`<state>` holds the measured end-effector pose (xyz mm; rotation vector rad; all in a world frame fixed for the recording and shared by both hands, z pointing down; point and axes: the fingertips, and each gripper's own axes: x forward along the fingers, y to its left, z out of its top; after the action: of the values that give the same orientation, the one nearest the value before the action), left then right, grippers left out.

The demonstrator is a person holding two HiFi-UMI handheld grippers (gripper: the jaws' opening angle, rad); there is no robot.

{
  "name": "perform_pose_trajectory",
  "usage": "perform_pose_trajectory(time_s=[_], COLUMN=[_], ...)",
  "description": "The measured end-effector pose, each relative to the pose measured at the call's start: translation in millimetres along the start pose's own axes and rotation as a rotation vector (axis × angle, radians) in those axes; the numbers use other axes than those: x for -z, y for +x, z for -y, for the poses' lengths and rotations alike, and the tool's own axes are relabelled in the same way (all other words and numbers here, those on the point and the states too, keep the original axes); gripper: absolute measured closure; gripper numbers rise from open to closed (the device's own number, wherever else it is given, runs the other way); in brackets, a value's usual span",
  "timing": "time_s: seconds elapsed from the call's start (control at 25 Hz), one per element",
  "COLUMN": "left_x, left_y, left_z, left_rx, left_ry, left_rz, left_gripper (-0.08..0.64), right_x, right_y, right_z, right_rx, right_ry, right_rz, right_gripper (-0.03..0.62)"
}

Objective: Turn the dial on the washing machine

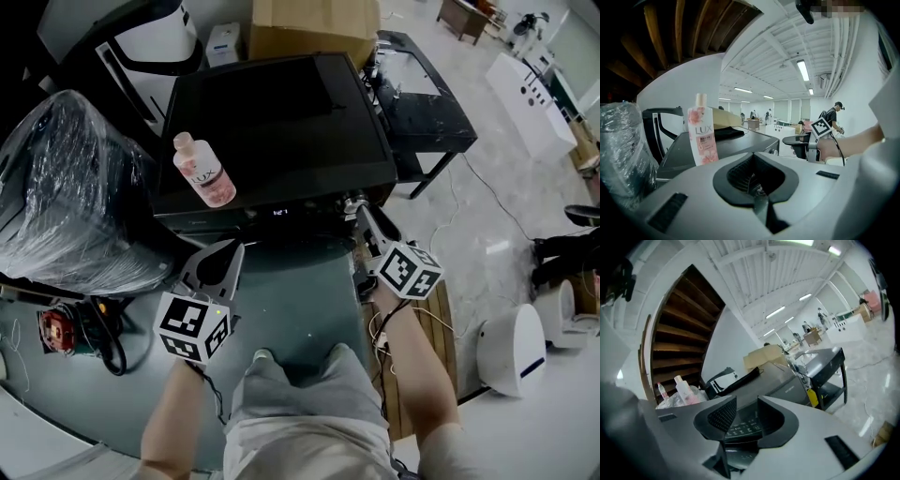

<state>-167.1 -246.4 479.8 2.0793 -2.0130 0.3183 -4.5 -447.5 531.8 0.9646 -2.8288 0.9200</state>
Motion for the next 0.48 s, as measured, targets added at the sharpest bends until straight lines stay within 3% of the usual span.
perform_pose_trajectory(time_s=[0.16, 0.48], left_x=[-32, -109], left_y=[-18, -63], left_z=[7, 23], left_rx=[0.002, 0.0], left_ry=[0.002, 0.044], left_rz=[0.022, 0.107], left_gripper=[0.54, 0.541], right_x=[-36, -108], right_y=[-29, -89], right_z=[-39, -136], right_rx=[-0.023, -0.125], right_ry=[-0.165, -0.371], right_rz=[0.028, 0.051], right_gripper=[0.474, 0.499])
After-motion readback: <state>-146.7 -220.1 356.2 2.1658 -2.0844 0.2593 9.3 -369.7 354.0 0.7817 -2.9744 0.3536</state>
